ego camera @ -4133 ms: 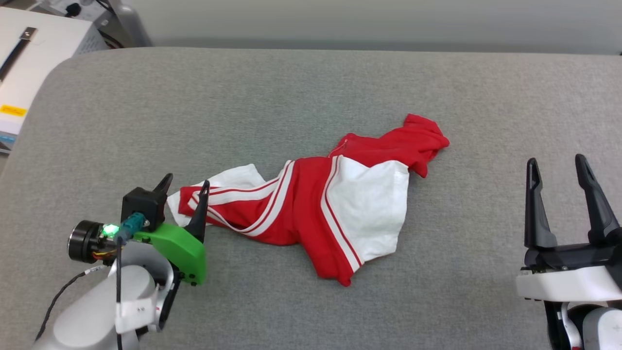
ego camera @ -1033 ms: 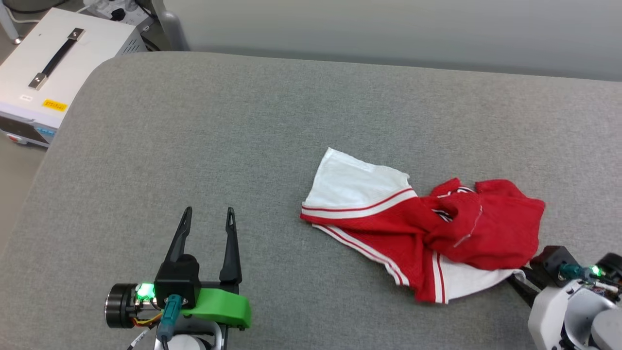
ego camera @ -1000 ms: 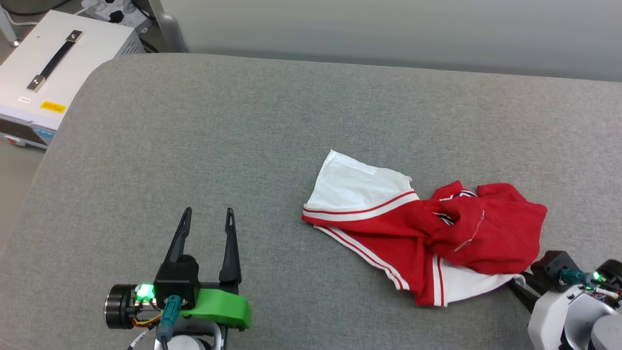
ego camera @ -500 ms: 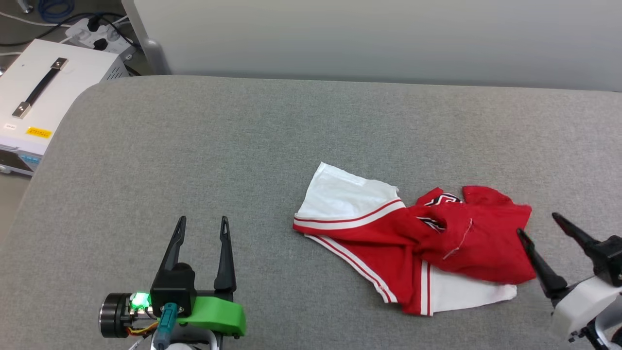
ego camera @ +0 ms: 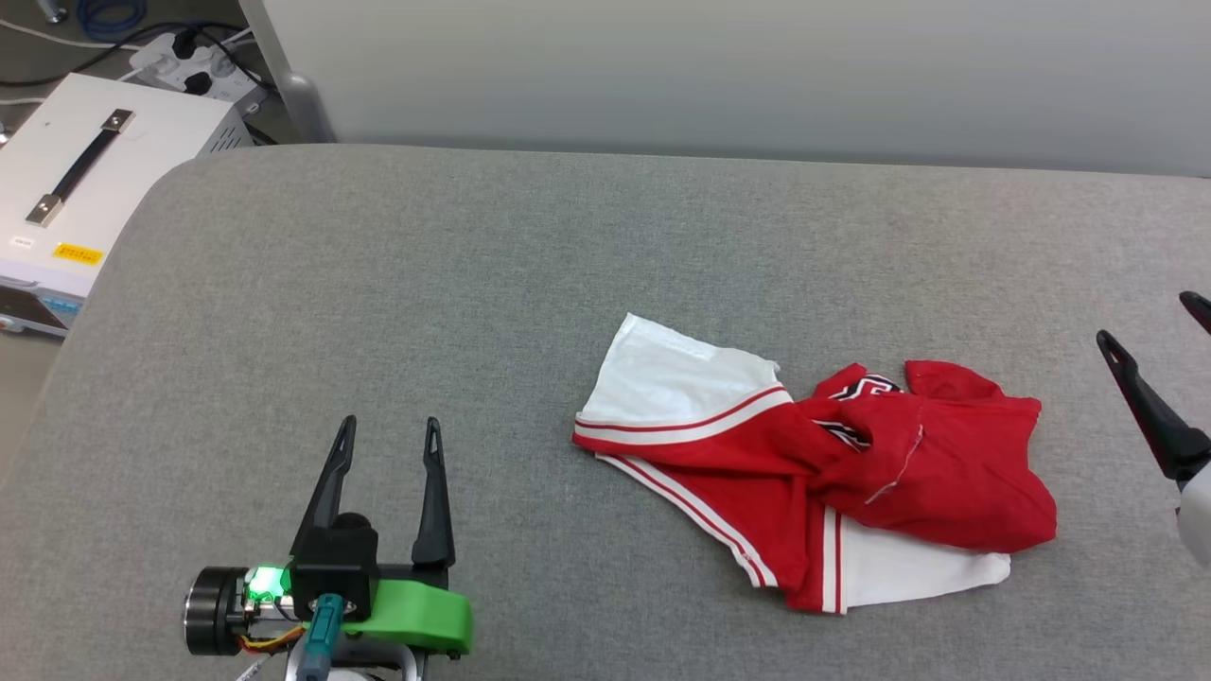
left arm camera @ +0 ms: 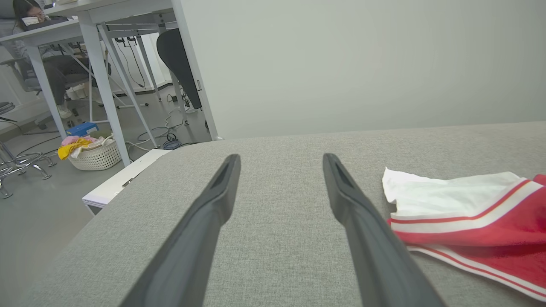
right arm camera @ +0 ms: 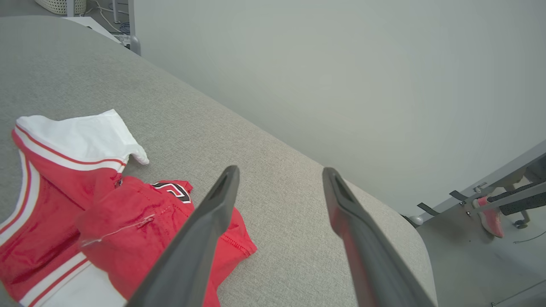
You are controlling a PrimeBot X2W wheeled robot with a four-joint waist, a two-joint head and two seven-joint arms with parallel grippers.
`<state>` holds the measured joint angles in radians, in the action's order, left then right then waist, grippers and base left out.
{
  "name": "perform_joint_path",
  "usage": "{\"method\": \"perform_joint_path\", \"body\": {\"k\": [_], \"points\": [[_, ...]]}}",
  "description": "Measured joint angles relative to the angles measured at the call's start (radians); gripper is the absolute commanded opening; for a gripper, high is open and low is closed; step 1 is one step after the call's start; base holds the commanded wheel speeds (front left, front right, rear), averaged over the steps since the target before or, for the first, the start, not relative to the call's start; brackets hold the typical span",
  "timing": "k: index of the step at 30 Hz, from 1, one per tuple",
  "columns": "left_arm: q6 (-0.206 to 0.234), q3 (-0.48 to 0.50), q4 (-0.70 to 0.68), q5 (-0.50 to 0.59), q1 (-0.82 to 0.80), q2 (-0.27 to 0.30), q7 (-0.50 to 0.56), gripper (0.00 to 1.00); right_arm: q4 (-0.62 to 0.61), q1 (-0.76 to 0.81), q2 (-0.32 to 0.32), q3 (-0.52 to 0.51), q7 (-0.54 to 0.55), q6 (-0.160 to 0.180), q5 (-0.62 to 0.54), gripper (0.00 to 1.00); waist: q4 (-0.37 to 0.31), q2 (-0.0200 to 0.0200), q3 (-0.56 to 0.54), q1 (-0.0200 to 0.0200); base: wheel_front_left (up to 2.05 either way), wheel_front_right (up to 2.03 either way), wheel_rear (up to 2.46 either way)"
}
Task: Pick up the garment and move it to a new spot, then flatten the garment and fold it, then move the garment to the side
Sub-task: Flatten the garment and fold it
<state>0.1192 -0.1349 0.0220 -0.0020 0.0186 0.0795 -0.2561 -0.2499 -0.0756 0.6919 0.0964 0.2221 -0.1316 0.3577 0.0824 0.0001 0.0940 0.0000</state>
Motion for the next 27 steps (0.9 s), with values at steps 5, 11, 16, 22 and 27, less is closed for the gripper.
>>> {"method": "perform_joint_path", "body": {"k": [5,11,16,22,27], "points": [[0.003,-0.010,-0.015,0.004,-0.008,0.011,0.000,1.00,0.058,-0.058,0.073,0.048,0.180,0.000,0.132,1.00,0.013,0.0000,0.029,0.0000,0.00,0.00,0.00],[0.010,-0.023,-0.024,0.004,-0.037,0.013,0.000,1.00,0.153,-0.129,0.103,0.138,0.391,0.000,0.274,1.00,0.029,0.0000,0.081,0.0000,0.00,0.00,0.00],[0.012,-0.045,-0.025,0.004,-0.073,0.011,0.000,1.00,0.266,-0.222,0.102,0.236,0.461,0.000,0.309,1.00,0.046,0.0000,0.134,0.0000,0.00,0.00,0.00],[0.013,-0.067,-0.025,0.004,-0.108,0.008,0.000,1.00,0.404,-0.274,0.079,0.381,0.470,0.001,0.316,1.00,0.071,0.0000,0.190,0.0000,0.00,0.00,0.00],[0.017,-0.073,-0.023,0.004,-0.115,0.007,0.000,1.00,0.472,-0.310,0.093,0.452,0.439,0.001,0.336,1.00,0.086,-0.0001,0.219,0.0000,0.00,0.00,0.00]]}}
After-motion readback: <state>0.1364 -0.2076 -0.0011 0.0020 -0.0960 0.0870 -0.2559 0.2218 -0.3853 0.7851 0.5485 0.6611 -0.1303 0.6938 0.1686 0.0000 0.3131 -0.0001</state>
